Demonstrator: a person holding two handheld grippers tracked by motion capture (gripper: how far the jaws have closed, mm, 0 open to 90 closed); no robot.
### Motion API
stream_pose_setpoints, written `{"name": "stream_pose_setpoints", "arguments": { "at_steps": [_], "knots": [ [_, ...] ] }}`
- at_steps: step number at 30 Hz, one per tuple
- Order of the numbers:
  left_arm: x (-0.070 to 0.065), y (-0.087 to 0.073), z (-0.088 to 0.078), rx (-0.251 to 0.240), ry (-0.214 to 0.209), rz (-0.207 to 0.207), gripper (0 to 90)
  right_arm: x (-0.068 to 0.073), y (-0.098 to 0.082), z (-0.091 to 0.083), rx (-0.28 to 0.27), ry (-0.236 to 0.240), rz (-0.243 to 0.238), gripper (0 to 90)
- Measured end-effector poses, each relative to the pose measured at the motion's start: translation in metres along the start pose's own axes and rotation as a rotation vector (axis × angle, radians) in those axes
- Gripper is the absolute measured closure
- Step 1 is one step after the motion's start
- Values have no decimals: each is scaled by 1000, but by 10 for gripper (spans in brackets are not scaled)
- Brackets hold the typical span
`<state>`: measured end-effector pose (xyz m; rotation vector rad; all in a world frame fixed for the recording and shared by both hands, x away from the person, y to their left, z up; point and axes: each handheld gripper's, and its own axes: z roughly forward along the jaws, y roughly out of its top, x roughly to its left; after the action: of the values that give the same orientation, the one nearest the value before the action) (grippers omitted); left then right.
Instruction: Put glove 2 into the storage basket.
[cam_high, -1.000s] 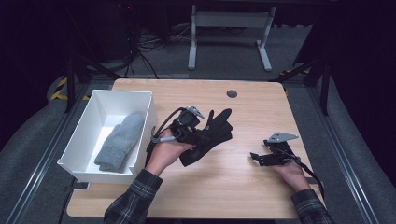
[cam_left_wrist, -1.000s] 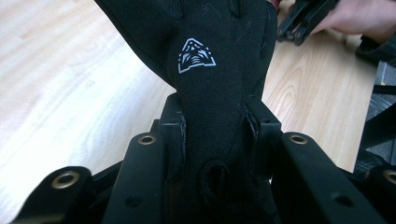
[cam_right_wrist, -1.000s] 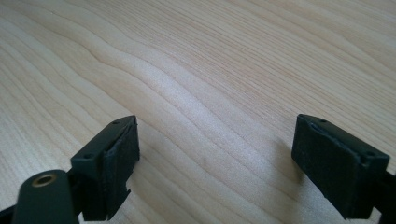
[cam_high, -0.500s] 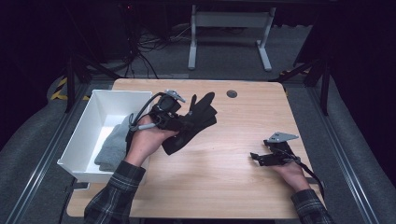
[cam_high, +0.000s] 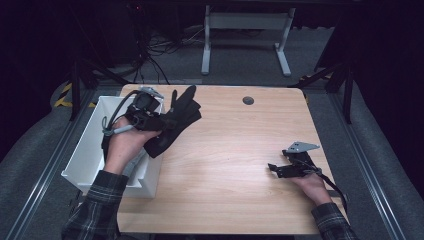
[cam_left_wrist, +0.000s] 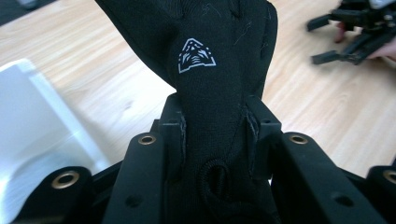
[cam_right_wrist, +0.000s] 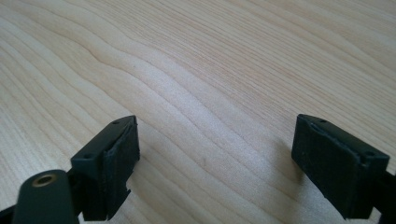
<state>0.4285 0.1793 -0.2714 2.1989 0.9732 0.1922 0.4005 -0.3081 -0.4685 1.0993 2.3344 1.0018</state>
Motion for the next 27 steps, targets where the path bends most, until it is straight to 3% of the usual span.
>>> {"name": "stream_pose_setpoints", "arguments": {
  "at_steps": [4, 14, 15, 19, 27],
  "knots": [
    [20, -14, -17, -10, 45, -54, 666, 0, 0, 0, 0, 0, 0, 159],
    [53, -46, -34, -26, 118, -163, 666, 0, 0, 0, 0, 0, 0, 159],
    [58, -51, -35, -20, 138, -185, 666, 0, 0, 0, 0, 0, 0, 159],
    [69, -62, -30, -9, 156, -222, 665, 0, 0, 0, 0, 0, 1, 159],
    [80, -83, -13, 31, 172, -262, 663, 0, 0, 0, 0, -1, 0, 159]
  ]
}}
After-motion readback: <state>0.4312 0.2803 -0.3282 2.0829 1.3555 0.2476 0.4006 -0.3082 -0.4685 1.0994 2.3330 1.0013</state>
